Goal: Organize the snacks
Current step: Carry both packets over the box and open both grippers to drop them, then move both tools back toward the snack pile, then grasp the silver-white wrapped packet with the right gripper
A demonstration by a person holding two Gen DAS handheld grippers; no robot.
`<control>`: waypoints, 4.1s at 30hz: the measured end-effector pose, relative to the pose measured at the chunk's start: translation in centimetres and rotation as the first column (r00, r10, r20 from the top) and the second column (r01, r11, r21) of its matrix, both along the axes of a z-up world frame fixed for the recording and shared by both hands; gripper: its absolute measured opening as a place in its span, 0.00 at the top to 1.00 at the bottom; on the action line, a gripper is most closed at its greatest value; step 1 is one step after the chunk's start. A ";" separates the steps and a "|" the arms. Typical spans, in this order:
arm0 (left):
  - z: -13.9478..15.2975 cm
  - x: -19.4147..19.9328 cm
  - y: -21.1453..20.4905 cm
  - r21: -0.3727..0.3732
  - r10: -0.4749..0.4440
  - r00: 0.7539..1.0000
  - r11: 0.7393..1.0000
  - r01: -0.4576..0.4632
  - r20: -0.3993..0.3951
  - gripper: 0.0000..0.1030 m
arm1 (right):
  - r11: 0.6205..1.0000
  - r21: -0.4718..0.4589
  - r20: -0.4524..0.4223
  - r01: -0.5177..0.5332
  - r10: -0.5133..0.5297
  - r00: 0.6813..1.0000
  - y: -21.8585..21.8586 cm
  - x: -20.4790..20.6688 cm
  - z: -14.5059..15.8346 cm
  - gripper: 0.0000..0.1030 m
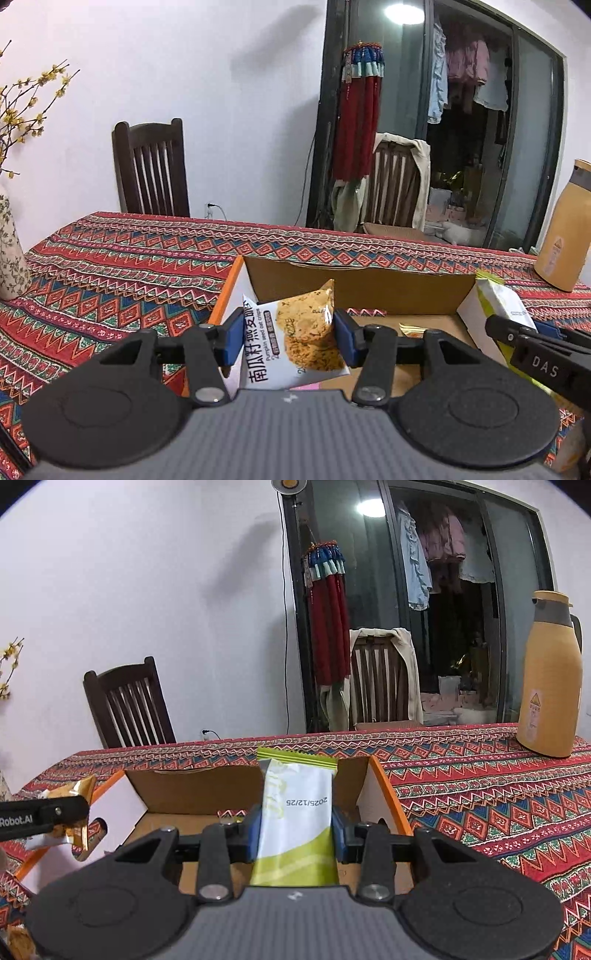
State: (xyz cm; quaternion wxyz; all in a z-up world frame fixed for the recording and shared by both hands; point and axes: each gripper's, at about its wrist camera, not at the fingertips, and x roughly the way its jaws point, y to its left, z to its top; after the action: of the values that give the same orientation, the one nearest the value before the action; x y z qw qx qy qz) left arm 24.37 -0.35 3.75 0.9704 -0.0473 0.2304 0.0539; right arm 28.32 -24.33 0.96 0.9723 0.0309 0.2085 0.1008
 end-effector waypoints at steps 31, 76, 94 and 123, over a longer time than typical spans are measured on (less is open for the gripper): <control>3.0 -4.2 -0.5 -0.015 0.016 0.985 1.000 -0.013 0.172 0.00 | 1.000 0.001 0.145 0.022 -0.021 0.989 -0.3 -4.0 3.2 0.00; -4.4 -15.6 5.3 -0.014 0.022 0.999 1.000 -0.021 0.034 0.00 | 0.994 -0.082 -0.012 0.074 -0.075 0.997 -5.9 -21.0 -3.2 0.00; -4.7 -15.5 6.1 -0.075 0.056 0.998 0.996 -0.054 0.023 0.00 | 0.988 -0.117 -0.137 0.099 -0.115 0.984 -9.6 -15.4 -3.5 0.00; -5.0 -15.0 6.6 -0.105 0.065 0.998 0.992 -0.065 -0.008 0.00 | 0.980 -0.155 -0.216 0.128 -0.160 0.963 -8.7 -13.3 -5.8 0.26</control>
State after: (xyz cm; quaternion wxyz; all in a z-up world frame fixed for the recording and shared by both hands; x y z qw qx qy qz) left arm 9.40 6.27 -1.23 0.9638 -0.1055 0.2335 0.0735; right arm 14.98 -33.07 -4.83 0.9465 -0.0107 0.3224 0.0105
